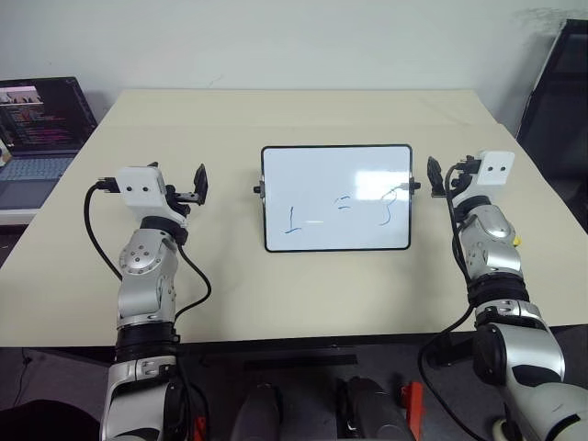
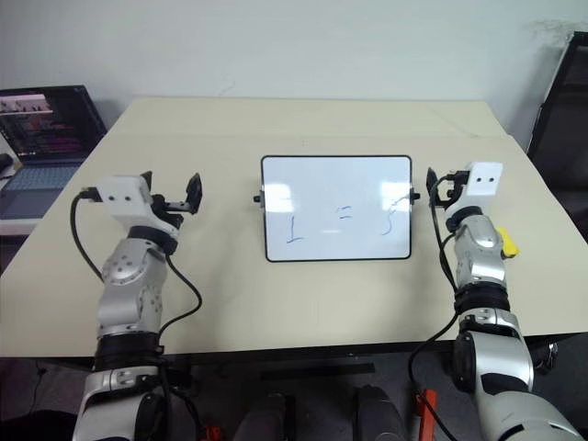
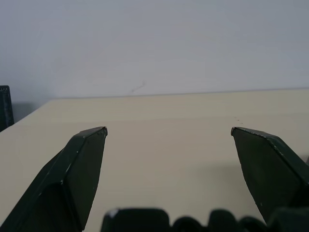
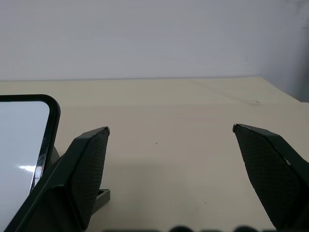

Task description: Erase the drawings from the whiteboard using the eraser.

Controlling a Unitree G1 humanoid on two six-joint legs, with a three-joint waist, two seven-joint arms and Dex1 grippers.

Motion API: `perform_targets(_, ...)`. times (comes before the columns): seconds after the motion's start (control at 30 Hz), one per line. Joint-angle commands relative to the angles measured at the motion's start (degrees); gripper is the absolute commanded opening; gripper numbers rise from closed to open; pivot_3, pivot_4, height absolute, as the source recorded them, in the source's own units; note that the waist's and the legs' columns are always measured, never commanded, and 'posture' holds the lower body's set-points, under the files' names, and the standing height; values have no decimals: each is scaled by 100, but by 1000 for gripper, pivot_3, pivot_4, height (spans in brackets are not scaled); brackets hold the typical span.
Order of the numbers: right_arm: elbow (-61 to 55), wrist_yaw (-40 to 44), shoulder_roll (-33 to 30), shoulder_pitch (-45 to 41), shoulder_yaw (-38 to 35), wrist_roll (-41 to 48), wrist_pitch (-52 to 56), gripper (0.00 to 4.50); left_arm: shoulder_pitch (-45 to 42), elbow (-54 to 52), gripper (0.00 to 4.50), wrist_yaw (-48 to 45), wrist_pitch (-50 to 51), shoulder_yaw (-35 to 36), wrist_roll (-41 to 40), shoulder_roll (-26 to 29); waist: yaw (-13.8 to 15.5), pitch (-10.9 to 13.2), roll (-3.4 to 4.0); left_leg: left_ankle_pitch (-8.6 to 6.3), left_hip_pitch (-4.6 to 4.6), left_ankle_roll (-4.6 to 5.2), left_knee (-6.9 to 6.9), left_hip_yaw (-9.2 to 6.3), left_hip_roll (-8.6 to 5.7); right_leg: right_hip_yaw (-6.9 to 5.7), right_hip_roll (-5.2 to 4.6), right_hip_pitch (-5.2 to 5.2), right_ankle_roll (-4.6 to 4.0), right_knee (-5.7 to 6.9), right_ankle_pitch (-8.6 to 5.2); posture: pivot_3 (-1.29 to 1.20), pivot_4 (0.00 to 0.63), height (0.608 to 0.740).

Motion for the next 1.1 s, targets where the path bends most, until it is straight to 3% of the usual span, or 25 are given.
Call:
perform_targets(0.03, -22, 51, -35, -227, 15, 28, -107, 4433, 7, -273, 4500, 13, -78, 0, 29, 25, -4, 0, 0, 0, 0, 0, 0, 0, 0, 0, 0, 0, 0, 0, 0, 0, 150, 740)
perform_targets(0.33, -48, -26, -67, -141, -75, 66, -183, 4433, -4, -311, 4500, -93, 68, -68, -31, 39, 9, 0, 0, 0, -1, 0, 0, -1, 0, -1, 0, 0, 0, 0, 0, 0, 150, 740)
perform_targets(0.53, -415, 77, -377, 46, -192, 176, 32, 4433, 183, -799, 4500, -1013, 389, 80, -816, 233, 9, 0, 0, 0, -2, 0, -1, 0, 0, -1, 0, 0, 0, -2, 0, 0, 150, 740)
perform_targets(0.77, -1548, 684, -922, 378, -278, 671, 1267, 4433, 240, -1596, 4500, -2216, 1687, 162, -1893, 1156, -23, 1, 1, 0, 1, 0, -1, -1, 3, -1, 3, -1, 19, 2, -14, 0, 150, 740)
perform_targets(0.9, -1990, 820, -1431, 590, -250, 698, 2064, 4433, -47, -2113, 4500, -3060, 2670, -464, -2416, 1581, 7, 1, 1, 0, -1, 0, 1, -1, 1, -1, 1, 0, 24, -2, -17, 0, 150, 740)
perform_targets(1.1, -2172, 1179, -2255, 877, -104, 543, 3164, 4433, -477, -2349, 4500, -3779, 3245, -1743, -2389, 1299, 98, 1, 2, 0, -2, 1, 1, 2, -2, 0, -1, 2, 27, -8, -19, 0, 150, 740)
